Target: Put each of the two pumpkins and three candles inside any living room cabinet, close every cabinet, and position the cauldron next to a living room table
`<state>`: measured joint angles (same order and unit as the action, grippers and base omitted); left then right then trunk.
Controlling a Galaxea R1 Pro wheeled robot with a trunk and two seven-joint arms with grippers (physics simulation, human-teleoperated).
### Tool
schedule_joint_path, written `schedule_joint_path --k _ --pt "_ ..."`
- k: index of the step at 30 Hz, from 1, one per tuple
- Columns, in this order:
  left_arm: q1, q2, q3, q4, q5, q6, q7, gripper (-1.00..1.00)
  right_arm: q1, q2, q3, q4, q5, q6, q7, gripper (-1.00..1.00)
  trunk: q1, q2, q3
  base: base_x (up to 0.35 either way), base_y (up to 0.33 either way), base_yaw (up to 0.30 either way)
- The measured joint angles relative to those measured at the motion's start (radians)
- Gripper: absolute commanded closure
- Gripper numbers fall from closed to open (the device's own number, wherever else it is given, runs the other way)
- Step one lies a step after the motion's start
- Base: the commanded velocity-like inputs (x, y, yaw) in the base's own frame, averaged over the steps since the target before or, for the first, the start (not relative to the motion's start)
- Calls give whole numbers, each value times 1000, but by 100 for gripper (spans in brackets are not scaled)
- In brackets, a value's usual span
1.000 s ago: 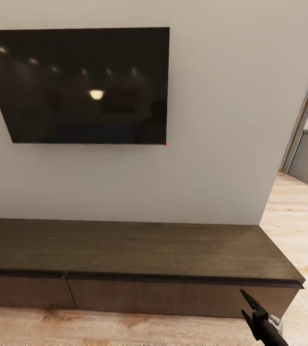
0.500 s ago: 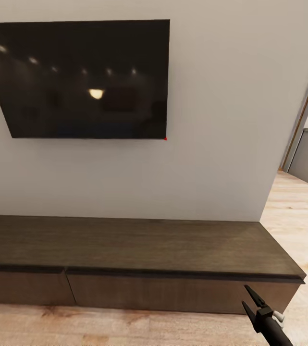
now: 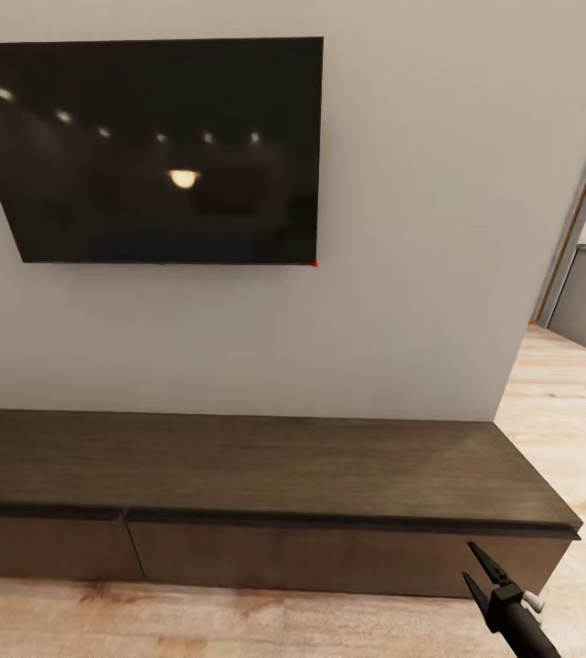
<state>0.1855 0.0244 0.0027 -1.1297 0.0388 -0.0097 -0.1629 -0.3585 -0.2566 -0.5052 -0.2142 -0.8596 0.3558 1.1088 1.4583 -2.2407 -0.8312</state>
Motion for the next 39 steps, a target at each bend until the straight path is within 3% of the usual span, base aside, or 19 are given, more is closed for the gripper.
schedule_joint_path --k 20,27,39 --pt "0 0 0 0 -1 0 0 -100 2 -6 -3 14 -2 -1 0 -100 0 0 0 73 0 0" --pt "0 0 -1 1 -1 0 1 -100 2 -20 -48 47 0 -2 0 -100 0 0 0 2 0 0" --pt "0 0 -1 -1 3 0 -1 -100 2 -22 -57 51 0 -2 0 -100 0 0 0 0 0 0"
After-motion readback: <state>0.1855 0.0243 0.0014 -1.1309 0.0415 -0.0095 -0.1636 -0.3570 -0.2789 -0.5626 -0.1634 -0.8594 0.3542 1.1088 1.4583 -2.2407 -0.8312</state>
